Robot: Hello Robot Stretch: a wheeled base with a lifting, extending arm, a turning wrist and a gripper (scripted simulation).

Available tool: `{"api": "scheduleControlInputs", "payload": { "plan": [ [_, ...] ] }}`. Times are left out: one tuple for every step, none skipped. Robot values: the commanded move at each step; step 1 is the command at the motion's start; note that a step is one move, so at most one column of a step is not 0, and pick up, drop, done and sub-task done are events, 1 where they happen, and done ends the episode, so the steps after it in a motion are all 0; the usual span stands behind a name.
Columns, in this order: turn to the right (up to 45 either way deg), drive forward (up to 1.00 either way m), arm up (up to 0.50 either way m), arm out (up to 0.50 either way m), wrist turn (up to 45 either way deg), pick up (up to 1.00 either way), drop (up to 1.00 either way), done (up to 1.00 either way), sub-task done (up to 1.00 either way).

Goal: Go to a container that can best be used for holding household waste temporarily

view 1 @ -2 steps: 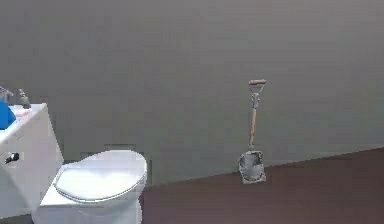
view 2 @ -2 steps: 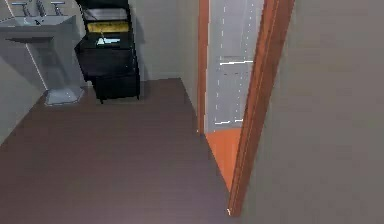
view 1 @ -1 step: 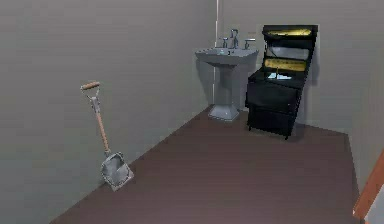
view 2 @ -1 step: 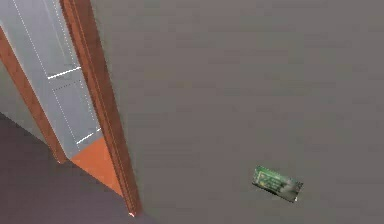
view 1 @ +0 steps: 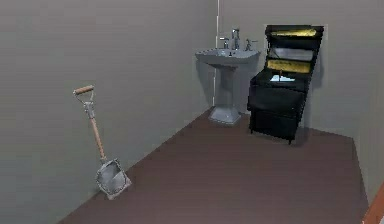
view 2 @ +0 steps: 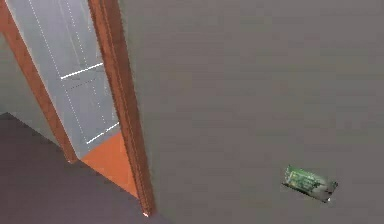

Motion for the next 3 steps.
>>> {"api": "scheduleControlInputs", "payload": {
  "plan": [
    [-45.0, 0.00, 0.00, 0.00, 0.0, 0.00, 0.00, 0.00, 0.00],
    [-45.0, 0.00, 0.00, 0.00, 0.0, 0.00, 0.00, 0.00, 0.00],
    [-27.0, 0.00, 0.00, 0.00, 0.0, 0.00, 0.00, 0.00, 0.00]
  ]
}}
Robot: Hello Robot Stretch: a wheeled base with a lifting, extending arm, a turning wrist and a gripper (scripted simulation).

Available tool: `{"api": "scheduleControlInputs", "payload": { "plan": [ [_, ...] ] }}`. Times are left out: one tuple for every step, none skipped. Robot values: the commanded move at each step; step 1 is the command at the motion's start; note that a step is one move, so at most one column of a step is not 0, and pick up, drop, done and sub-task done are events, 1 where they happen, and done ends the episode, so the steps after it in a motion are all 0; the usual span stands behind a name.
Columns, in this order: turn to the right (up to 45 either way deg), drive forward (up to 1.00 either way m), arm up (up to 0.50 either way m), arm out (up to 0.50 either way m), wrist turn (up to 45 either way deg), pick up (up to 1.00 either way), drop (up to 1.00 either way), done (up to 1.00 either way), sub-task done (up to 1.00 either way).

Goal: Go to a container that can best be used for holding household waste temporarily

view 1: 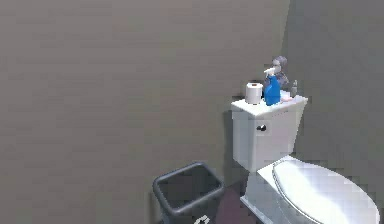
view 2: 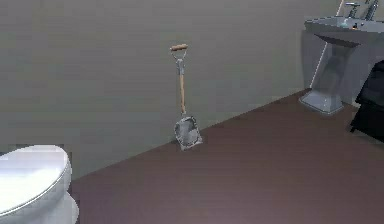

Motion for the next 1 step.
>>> {"api": "scheduleControlInputs", "payload": {
  "plan": [
    [0.0, 0.00, 0.00, 0.00, 0.0, 0.00, 0.00, 1.00, 0.00]
  ]
}}
